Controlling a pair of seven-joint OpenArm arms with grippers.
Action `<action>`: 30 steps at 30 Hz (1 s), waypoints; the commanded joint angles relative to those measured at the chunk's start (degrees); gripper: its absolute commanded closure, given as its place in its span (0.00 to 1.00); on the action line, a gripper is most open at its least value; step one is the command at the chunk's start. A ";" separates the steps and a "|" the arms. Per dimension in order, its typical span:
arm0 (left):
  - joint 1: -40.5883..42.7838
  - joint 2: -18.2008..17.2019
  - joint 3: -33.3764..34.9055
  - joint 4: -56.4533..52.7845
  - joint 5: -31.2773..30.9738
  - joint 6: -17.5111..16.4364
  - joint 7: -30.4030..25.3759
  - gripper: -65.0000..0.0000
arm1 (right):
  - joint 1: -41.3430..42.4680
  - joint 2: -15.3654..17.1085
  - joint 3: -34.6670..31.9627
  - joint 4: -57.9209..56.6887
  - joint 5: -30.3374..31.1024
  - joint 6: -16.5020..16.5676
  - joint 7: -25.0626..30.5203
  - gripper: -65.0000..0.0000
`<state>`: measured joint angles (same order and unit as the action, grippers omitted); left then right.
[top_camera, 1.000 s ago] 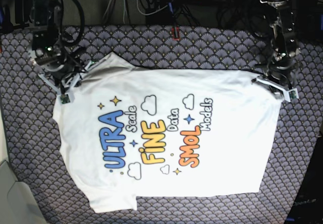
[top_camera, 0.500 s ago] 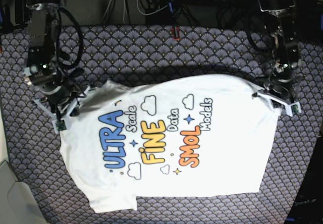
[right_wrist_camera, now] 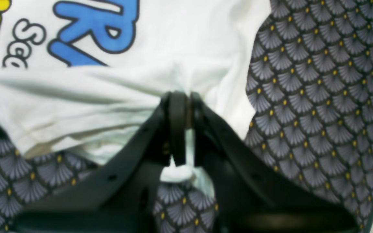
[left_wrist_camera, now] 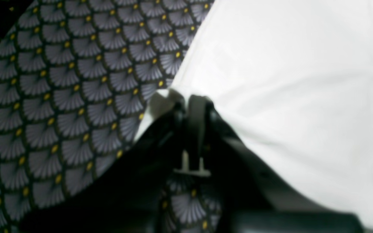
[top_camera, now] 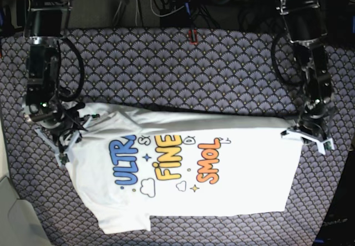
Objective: Fold the T-shirt properly
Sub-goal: 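Lift the gripped edge and fold it across the shirt with both grippers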
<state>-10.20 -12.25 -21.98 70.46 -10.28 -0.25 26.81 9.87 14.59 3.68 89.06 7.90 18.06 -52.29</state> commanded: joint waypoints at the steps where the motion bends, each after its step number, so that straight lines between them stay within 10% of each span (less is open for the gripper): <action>1: -2.42 -0.72 0.13 -0.43 1.36 -0.23 -1.62 0.99 | 2.31 0.75 -0.03 -0.13 -0.21 0.18 1.08 1.00; 30: -17.98 -0.63 7.08 -21.97 8.39 -0.14 -13.31 0.99 | 20.77 3.04 -12.78 -25.28 -0.30 0.18 8.91 1.00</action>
<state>-26.20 -12.36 -14.74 47.57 -1.91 -0.36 15.00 28.58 17.02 -9.43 62.87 7.55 18.20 -44.71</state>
